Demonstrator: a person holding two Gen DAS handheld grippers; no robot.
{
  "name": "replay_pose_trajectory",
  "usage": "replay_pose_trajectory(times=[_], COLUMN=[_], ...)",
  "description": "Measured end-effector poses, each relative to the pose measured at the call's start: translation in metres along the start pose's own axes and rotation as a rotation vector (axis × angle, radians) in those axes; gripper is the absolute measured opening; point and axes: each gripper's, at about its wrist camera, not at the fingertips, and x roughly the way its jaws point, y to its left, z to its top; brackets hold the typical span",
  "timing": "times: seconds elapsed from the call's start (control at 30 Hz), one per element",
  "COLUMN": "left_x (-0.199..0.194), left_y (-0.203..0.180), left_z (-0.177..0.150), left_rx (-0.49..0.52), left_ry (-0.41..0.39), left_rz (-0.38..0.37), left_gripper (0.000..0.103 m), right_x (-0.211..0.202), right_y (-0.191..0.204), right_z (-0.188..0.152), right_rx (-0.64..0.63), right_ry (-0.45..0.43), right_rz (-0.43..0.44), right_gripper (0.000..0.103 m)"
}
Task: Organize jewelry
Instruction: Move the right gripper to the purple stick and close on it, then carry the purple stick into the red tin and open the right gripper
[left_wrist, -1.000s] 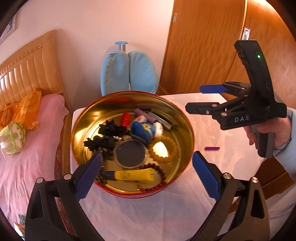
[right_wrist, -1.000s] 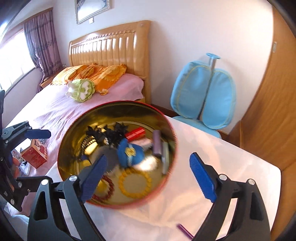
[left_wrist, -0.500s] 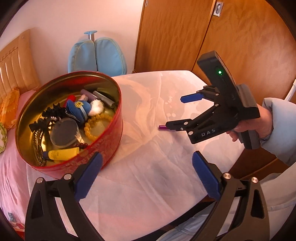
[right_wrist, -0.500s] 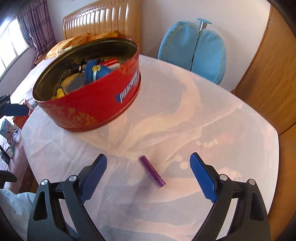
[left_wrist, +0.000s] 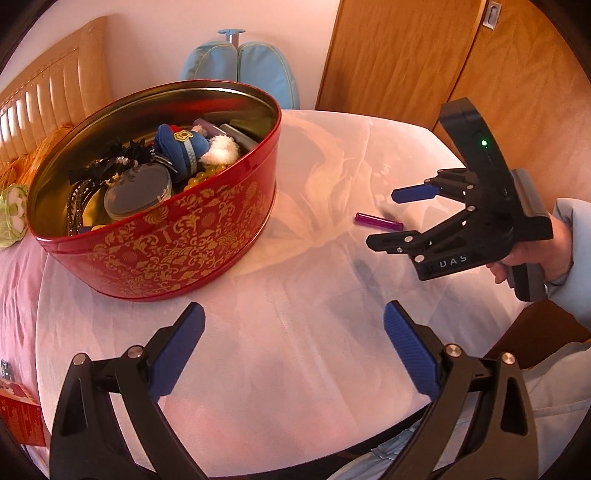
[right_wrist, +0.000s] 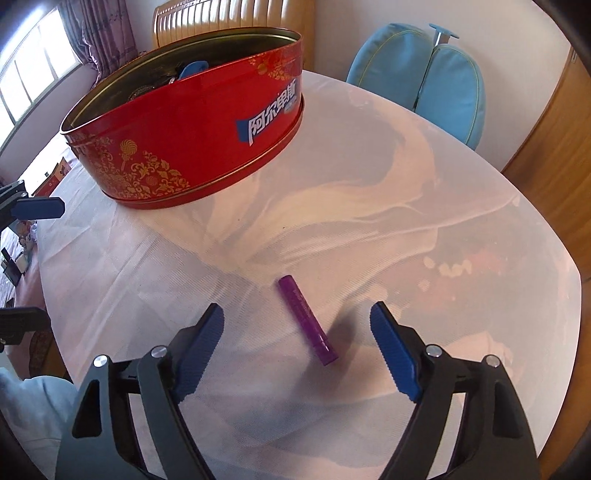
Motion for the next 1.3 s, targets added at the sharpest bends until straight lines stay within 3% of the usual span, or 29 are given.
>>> replay_pose_trajectory(times=[0.07,0.17,0.4,0.63,0.8,1.07,1.3], left_x=[-0.003,-0.004,-0.007,-0.012,-0.028,-0.063,-0.071], left_y=[0.004,0.008,0.016,0.019,0.019,0.069,0.132], left_z=[-0.002,-0.004,-0.005,0.004,0.02,0.05,0.057], left_rx=[-0.015,-0.031,-0.047,-0.014,0.035,0.072,0.046], left_ry=[-0.004,-0.003,-0.007,-0.024,-0.048,-0.085,-0.079], left_rz=[0.015,0.036,0.05,0.048,0.031,0.066,0.073], left_gripper=[0.095,0.095,0.095,0.095,0.095,0.095,0.095], right_x=[0.002,0.005,-0.005,-0.027,-0.063,-0.099,-0.054], right_y=[0.0,-0.001,0.016,0.019,0.021,0.05,0.106], right_z=[-0.002,-0.007,-0.025,-0.027,-0.01,0.058,0.129], right_rx=[-0.005,-0.021,-0.084,-0.076,-0.043,-0.011,-0.077], right_ry=[0.0,0.015,0.021,-0.001,-0.083,-0.227,-0.193], right_rz=[0.006,0.012,0.048,0.042,0.043,0.082,0.103], right_gripper=[0.08,0.063,0.011,0.011,0.011,0.011,0.011])
